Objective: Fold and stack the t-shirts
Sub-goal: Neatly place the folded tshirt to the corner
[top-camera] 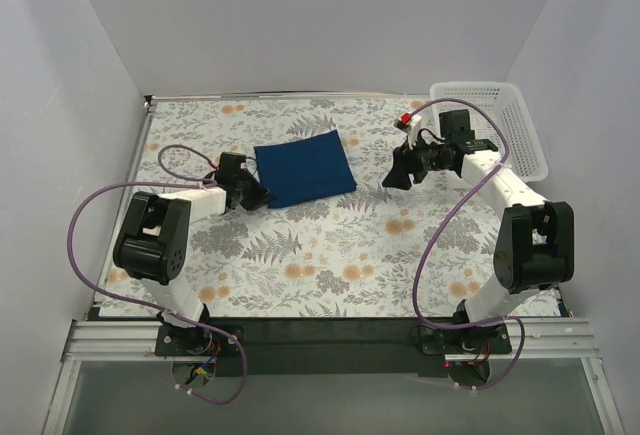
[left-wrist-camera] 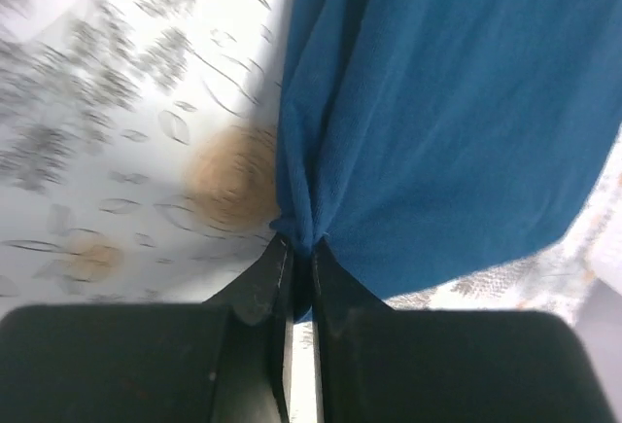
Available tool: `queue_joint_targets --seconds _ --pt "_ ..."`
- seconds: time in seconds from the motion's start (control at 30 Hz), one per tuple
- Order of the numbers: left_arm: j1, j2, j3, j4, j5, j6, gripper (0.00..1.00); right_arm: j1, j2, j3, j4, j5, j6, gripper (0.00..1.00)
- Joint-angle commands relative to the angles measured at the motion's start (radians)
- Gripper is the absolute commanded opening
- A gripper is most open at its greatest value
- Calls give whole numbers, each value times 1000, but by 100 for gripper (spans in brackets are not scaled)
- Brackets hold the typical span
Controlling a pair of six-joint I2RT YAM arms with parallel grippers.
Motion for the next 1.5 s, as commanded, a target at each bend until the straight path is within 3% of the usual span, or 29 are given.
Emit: queue_joint_targets --seconds 0.0,0.23,0.43,0.67,0.9,0.97,1.07,1.1,1.13,1.17,1.2,1.23,1.33,1.43,1.47 --pt "89 -48 1 -112 -106 156 0 -7 -27 -10 27 -37 3 54" --pt "389 20 126 -155 -17 412 0 -13 -30 -13 27 -41 4 54" --pt "546 171 298 -195 -14 555 0 -22 -33 -13 25 -55 4 54" --pt "638 338 505 -312 -111 659 0 -27 -33 -15 25 -72 3 53" --pt "676 420 665 -398 -180 658 4 -28 -19 -15 21 -69 -3 54" --pt "680 420 689 -408 -174 656 9 -28 -17 -15 19 -63 -5 54" --pt "680 391 714 -428 -155 637 32 -32 -22 -13 18 -54 -12 54" --pt "680 374 720 -428 -143 629 52 -32 -22 -15 18 -52 -14 54" --pt "680 329 720 -424 -125 606 65 -30 -25 -13 16 -51 -17 54" --pt "680 301 716 -412 -96 592 74 -32 -25 -15 13 -43 -20 54" --pt "680 273 694 -396 -77 578 78 -32 -25 -13 10 -37 -26 54" --pt "680 211 682 -382 -45 552 91 -30 -27 -13 10 -31 -29 54" --pt "678 111 601 -341 -2 520 92 -30 -34 -16 6 0 -45 54" --pt "675 -67 436 -252 107 491 92 -32 -63 -24 4 53 -71 54" --pt "672 -185 376 -188 200 482 92 -33 -85 -30 6 87 -77 54"
